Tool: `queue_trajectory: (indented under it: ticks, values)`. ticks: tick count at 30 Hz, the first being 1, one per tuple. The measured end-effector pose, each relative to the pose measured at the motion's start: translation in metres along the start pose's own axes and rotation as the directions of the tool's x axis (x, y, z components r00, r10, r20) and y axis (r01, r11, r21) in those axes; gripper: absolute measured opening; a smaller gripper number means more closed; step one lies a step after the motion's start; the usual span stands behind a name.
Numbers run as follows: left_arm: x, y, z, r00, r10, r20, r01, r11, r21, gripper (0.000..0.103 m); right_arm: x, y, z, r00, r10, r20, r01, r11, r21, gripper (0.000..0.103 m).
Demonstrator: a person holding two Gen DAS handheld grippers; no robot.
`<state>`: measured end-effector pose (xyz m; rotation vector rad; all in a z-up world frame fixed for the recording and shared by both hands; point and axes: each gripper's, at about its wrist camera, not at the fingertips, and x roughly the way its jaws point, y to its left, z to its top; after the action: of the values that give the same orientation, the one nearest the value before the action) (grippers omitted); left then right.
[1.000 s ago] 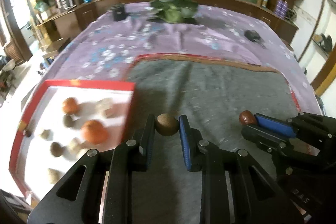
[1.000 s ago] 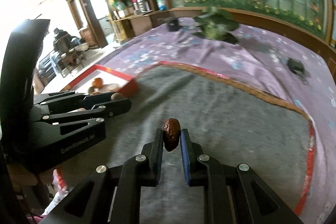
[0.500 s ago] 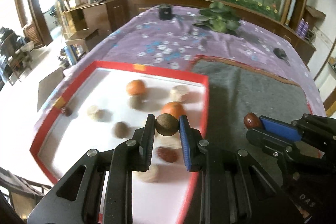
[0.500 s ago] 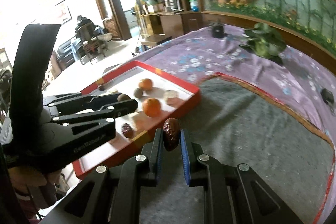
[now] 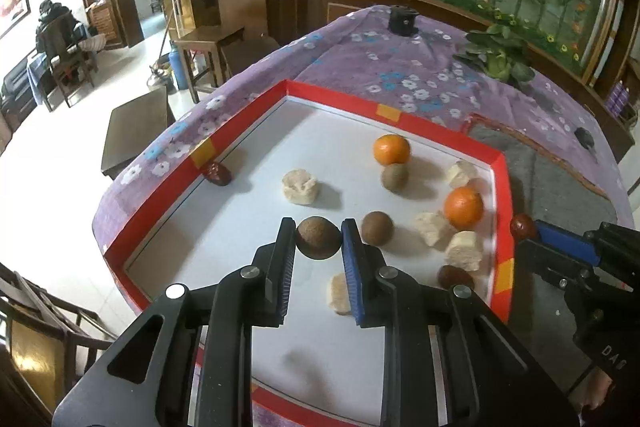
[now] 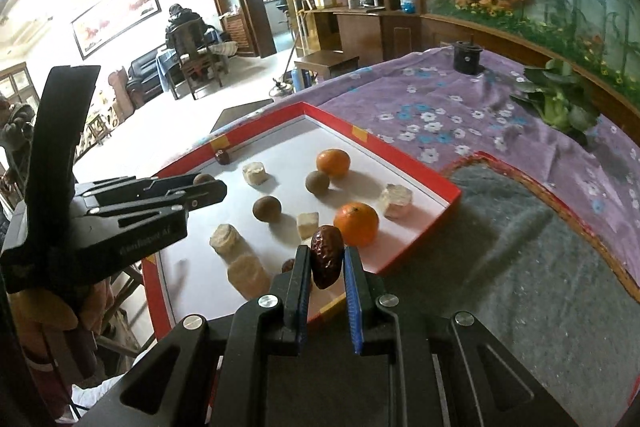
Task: Organize fruits
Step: 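Carry the round fruit and date into the white tray and open both grippers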
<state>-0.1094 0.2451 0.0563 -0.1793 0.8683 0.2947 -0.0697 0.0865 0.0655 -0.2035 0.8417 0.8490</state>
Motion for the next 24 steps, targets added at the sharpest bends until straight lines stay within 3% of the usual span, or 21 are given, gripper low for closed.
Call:
queue_trajectory:
  ticks: [24]
  values:
    - [0.026, 0.009, -0.003, 0.997, 0.063, -0.037, -0.064, 0.997, -0.037, 0.022, 0.059, 0.024, 0.015, 0.997, 0.067, -0.044, -0.068, 0.998, -0.013, 0.015]
